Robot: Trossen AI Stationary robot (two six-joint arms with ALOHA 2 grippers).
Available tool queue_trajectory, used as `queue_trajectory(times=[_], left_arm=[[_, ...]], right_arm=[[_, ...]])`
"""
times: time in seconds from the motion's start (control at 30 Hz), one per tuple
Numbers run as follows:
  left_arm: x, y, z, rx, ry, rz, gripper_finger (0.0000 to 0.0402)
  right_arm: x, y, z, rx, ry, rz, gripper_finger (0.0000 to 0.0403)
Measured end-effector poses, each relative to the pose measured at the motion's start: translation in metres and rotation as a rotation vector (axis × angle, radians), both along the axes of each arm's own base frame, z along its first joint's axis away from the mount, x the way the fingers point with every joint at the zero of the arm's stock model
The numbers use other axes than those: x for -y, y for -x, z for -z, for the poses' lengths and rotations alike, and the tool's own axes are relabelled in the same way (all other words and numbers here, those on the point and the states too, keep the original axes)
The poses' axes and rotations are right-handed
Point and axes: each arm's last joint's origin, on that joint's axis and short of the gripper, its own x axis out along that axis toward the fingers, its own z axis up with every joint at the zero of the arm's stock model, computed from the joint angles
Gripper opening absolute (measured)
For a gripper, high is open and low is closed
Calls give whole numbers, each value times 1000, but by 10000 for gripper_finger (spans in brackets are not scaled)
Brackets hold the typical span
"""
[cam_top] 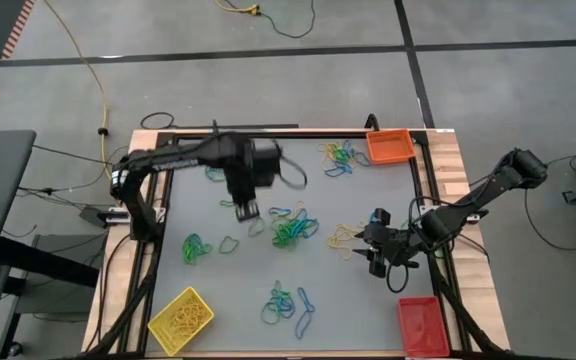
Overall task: Sort rubber bands into baskets
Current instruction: Put the yellow rubber band into the yellow bin
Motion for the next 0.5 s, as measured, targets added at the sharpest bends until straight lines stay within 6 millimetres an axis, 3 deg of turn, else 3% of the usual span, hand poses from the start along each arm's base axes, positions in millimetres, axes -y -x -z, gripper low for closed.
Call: queue_trajectory(times=[0.23,0.5], left_arm=[[83,1,0,-15,18,121,0],[165,23,0,-34,-9,126,0]], right_arm=[[0,0,0,0,0,0,224],[0,0,0,0,0,0,224]])
